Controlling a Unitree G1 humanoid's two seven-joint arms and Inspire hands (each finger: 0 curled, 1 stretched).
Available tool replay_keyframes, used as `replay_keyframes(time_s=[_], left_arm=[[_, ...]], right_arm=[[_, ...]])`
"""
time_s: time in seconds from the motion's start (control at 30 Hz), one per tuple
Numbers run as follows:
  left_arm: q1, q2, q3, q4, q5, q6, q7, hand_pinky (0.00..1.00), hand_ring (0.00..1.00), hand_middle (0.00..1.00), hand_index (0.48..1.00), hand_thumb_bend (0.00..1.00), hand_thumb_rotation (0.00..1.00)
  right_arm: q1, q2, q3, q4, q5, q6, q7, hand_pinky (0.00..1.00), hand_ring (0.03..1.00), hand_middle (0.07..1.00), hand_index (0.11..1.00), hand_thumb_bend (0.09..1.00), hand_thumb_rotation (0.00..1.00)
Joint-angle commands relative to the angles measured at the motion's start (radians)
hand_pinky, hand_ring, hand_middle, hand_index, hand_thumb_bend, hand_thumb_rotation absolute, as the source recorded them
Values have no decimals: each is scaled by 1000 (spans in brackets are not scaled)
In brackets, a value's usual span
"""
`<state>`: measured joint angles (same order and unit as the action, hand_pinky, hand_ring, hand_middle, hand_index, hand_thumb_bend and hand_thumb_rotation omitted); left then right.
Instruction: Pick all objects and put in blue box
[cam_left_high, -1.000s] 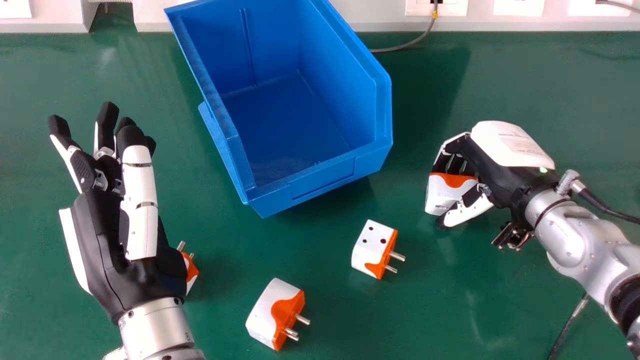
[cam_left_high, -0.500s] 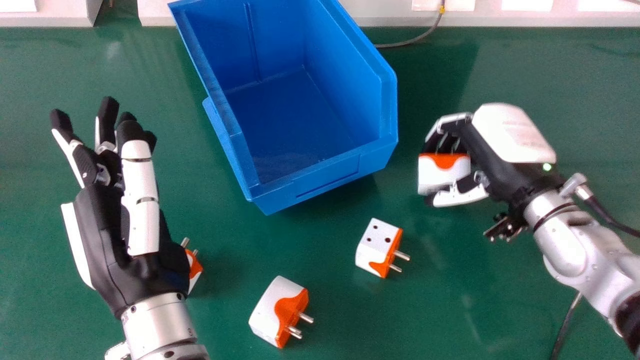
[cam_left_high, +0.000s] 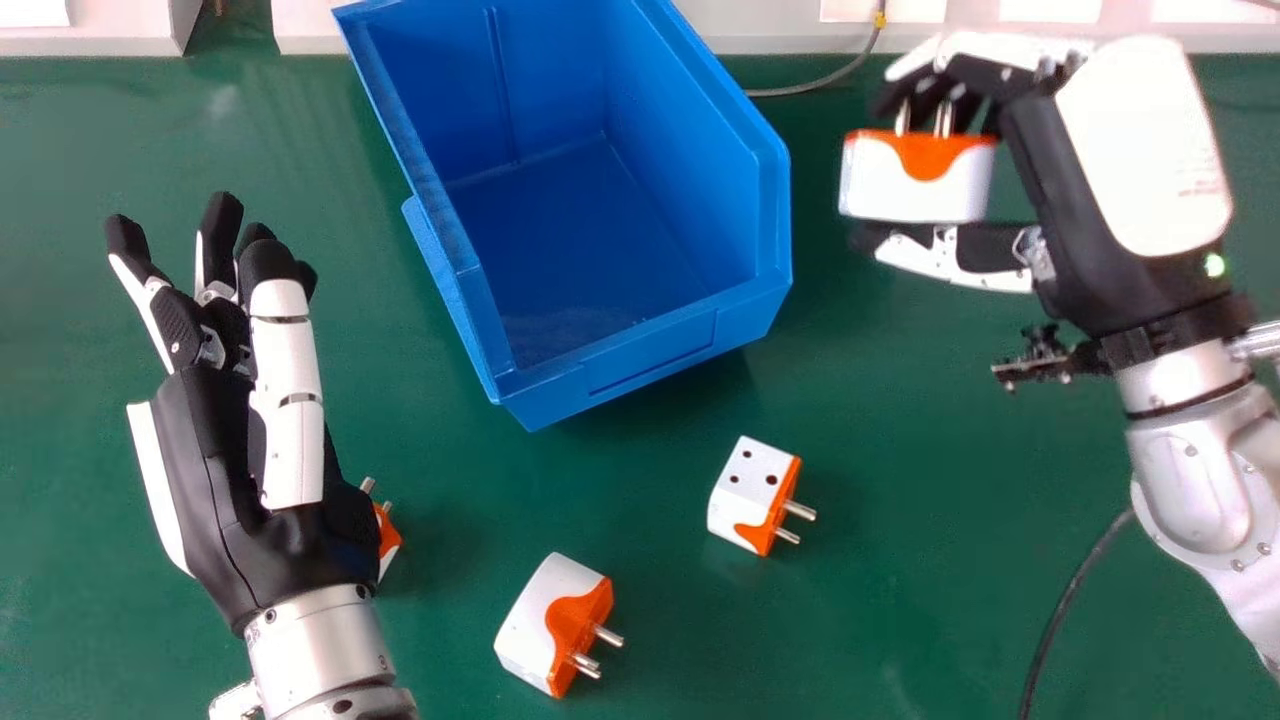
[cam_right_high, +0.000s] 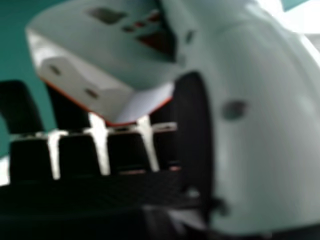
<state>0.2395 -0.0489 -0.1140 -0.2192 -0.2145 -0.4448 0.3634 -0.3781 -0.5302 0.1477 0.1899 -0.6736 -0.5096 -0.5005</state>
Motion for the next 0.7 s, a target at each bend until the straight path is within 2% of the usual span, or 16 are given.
replay_keyframes(time_s=[0.0, 0.13, 0.23, 0.37, 0.47, 0.53, 0.67], left_arm=[[-2, -103, -5, -11, 17, -6, 9, 900, 941, 943, 920, 384, 531], [0, -100, -7, -14, 13, -5, 8, 896, 940, 943, 920, 392, 532], [0, -97, -7, -10, 10, -11, 3, 894, 943, 946, 925, 404, 532], [-3, -96, -6, -5, 0, -15, -4, 896, 946, 951, 930, 404, 536], [-6, -101, 1, -2, 0, -18, 0, 894, 941, 944, 920, 404, 521], [-8, -108, 6, -1, 3, -22, 8, 882, 933, 937, 913, 415, 500], [-16, -112, 13, -2, 12, -20, 25, 875, 929, 935, 910, 423, 489]], right_arm=[[-24, 29, -12, -82, -16, 7, 3, 342, 431, 502, 521, 498, 0], [-67, 73, 13, -138, -54, 5, 21, 338, 429, 499, 520, 498, 0], [-124, 112, 50, -137, -88, 8, 50, 357, 437, 490, 491, 501, 0], [-266, 174, 127, 25, -111, -12, 79, 347, 431, 479, 501, 501, 0], [-398, 221, 183, 215, -126, -16, 104, 336, 430, 473, 517, 499, 0], [-495, 252, 222, 370, -138, -28, 102, 340, 431, 484, 514, 499, 0], [-660, 328, 291, 693, -175, 0, 74, 346, 431, 486, 510, 500, 0]])
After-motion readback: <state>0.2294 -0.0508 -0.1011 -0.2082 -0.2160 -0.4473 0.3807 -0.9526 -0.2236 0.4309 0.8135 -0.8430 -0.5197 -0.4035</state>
